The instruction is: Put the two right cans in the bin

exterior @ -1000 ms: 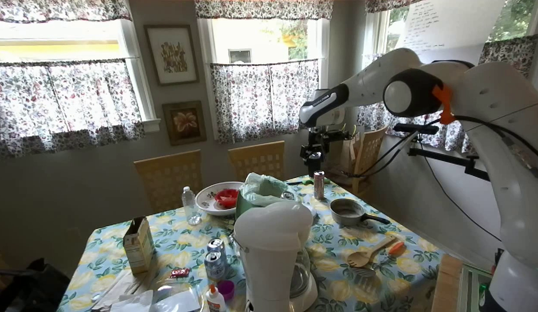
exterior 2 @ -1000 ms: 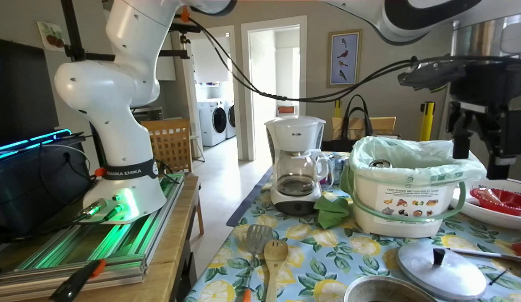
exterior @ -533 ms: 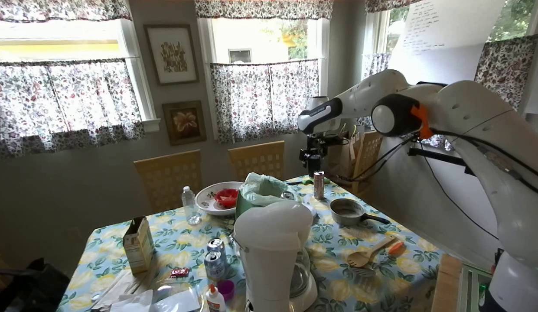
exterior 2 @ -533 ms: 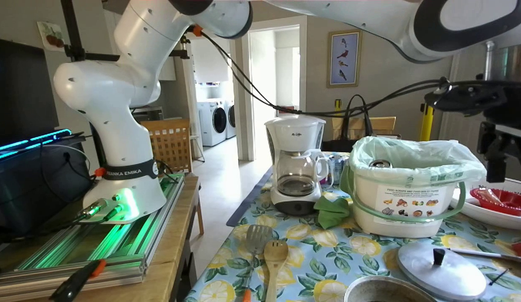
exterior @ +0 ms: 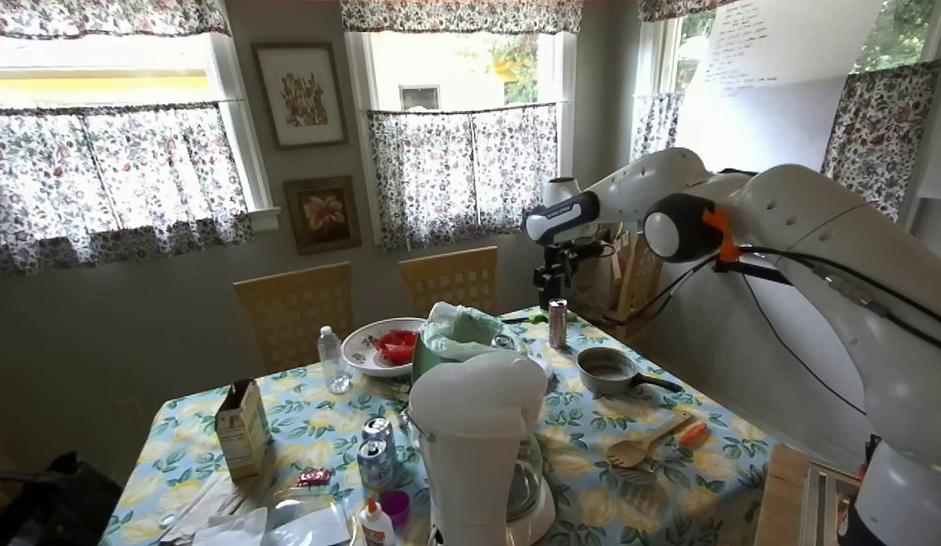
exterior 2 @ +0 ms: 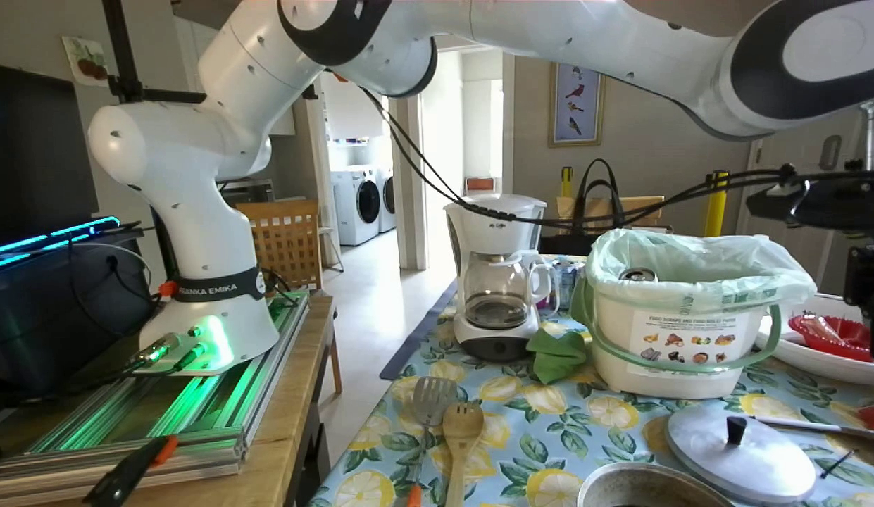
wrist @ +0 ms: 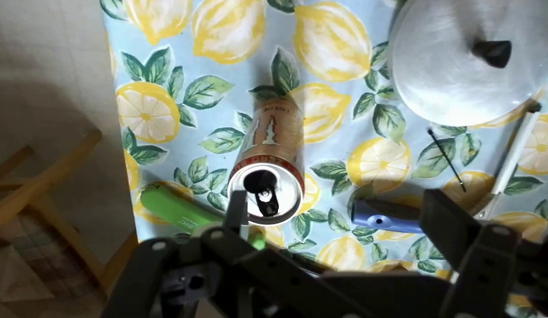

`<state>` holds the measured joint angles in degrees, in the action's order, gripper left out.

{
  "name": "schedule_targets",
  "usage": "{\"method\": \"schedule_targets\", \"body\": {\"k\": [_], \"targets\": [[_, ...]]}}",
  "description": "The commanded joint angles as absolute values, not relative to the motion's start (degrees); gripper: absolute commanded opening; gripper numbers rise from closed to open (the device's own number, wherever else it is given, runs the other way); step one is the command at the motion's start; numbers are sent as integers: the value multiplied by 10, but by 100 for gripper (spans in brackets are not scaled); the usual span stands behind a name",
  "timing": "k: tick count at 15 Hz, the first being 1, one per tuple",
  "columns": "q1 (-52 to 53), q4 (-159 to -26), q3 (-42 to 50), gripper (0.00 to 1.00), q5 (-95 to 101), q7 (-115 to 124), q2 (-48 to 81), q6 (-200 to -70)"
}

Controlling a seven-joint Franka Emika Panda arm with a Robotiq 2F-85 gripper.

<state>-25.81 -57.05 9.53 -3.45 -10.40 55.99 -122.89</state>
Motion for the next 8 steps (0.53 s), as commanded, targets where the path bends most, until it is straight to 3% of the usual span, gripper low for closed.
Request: {"method": "schedule_targets", "body": {"k": [1, 8], "targets": [[-273, -500, 85, 100, -30, -111, 615, -1246], [-276, -500, 79, 100, -44, -111, 646, -1334]]}}
